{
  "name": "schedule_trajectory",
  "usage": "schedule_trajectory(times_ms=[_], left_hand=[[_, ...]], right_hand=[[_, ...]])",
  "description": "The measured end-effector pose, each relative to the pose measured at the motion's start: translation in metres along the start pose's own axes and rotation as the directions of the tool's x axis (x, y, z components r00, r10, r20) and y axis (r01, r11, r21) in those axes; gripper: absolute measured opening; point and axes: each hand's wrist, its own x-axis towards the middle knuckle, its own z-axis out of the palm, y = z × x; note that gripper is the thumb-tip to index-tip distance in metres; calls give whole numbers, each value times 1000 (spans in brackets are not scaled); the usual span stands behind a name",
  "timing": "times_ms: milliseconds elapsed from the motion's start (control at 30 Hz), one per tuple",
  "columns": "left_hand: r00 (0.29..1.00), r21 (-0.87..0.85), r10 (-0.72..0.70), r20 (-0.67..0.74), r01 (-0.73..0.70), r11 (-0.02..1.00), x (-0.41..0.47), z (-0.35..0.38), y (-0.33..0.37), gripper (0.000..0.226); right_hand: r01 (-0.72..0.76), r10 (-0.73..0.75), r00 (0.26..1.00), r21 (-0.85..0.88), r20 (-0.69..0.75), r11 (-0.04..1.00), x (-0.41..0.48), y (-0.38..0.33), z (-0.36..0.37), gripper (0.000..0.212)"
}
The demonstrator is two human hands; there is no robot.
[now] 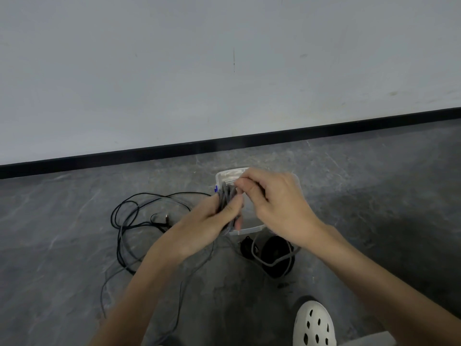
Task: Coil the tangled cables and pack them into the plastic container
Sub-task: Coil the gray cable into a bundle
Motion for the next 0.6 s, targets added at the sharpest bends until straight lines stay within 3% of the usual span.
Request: schedule_trajectory(times_ms=[200,300,467,600], left_hand=[[991,-200,-23,132,50,978,-2,8,5,31],[989,-229,-18,144,52,972,-2,11,6,30],[986,-305,44,161,7,952,-2,10,5,32],[983,-381,121,134,-62,923,-2,6,3,28]], right_hand=[[34,-31,999,76,-38,997,13,18,-11,30],[53,-54,998,76,16,996,16,27,-10,21],[68,-72,995,62,63,996,17,34,-6,29],[39,-54,994,157,97,987,17,36,-3,28]])
